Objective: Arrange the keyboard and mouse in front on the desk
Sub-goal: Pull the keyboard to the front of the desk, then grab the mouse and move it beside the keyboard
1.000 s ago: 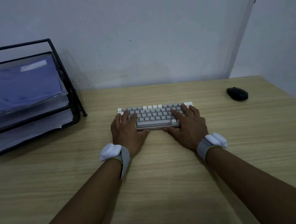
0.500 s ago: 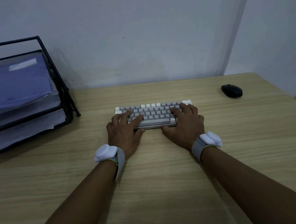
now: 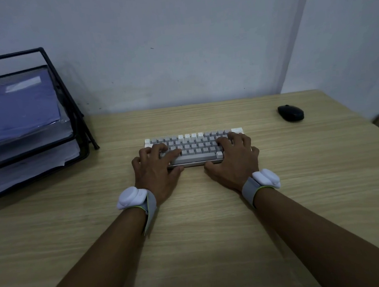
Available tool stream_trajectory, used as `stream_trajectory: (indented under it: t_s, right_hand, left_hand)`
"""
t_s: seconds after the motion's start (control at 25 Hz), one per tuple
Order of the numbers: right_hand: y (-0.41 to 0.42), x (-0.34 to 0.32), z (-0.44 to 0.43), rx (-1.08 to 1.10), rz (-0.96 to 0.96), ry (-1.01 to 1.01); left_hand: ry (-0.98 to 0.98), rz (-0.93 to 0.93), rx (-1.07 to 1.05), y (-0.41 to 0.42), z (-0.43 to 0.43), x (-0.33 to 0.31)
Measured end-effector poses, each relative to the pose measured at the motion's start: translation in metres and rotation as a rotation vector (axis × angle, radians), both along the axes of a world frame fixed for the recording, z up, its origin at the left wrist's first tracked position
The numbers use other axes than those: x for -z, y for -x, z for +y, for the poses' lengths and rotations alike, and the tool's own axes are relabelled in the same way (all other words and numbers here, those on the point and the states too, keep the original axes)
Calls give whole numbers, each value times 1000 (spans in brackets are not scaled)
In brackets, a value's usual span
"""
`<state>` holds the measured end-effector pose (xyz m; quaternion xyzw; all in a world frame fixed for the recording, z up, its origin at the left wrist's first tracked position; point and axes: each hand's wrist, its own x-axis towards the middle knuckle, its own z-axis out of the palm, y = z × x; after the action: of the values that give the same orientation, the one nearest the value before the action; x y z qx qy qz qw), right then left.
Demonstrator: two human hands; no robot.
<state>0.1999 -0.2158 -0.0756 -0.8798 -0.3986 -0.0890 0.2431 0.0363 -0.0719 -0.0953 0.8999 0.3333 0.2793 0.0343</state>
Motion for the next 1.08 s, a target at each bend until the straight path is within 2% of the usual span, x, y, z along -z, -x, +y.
stream_trajectory:
  t_s: [0.68,1.08]
  right_hand:
    - [-4,1,-1,-3,10,-72]
    - [-39,-21,-7,-20,144,-176]
  left_hand:
    - [-29,-11,24,-3,-7,-10]
    - [135,-108,195,-59,-11,-66]
